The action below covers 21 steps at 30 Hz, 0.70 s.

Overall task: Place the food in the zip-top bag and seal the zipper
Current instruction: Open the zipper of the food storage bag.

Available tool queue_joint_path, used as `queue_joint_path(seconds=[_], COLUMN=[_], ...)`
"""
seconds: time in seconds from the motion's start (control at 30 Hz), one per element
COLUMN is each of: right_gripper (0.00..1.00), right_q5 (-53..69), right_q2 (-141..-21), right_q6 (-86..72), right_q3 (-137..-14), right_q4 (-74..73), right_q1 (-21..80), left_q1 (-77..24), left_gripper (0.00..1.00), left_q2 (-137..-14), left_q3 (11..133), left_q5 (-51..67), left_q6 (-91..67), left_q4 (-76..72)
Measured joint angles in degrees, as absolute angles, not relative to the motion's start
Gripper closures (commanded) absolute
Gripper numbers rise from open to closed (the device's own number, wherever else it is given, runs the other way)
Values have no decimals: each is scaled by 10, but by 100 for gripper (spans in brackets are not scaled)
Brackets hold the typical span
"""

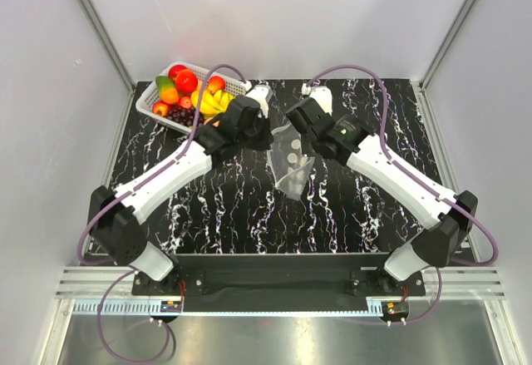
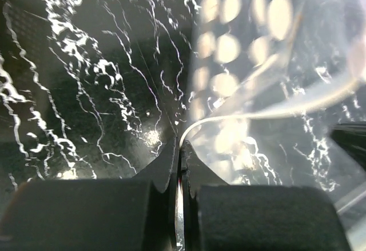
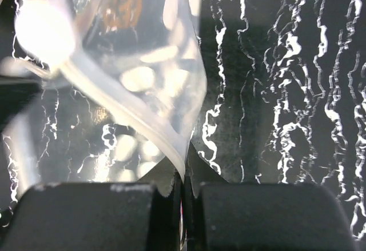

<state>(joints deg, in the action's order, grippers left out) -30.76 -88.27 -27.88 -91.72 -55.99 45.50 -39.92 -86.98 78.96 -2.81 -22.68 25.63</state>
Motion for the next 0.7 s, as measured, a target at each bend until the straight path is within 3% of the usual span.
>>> queue_joint_path(seconds=[0.33, 0.7], right_gripper=[100, 100], right_q5=[-267, -229], right_q2=[-917, -1067], right_q6=[-236, -166], right_q3=[-960, -1096], right_q4=[-601, -632], right_q1=[416, 368], left_q1=[-356, -334], left_gripper=[91, 99], left_q2=[-921, -1043], left_q3=[795, 846], left_q5=[24, 80], left_q6=[-227, -257], left_q4=[246, 198])
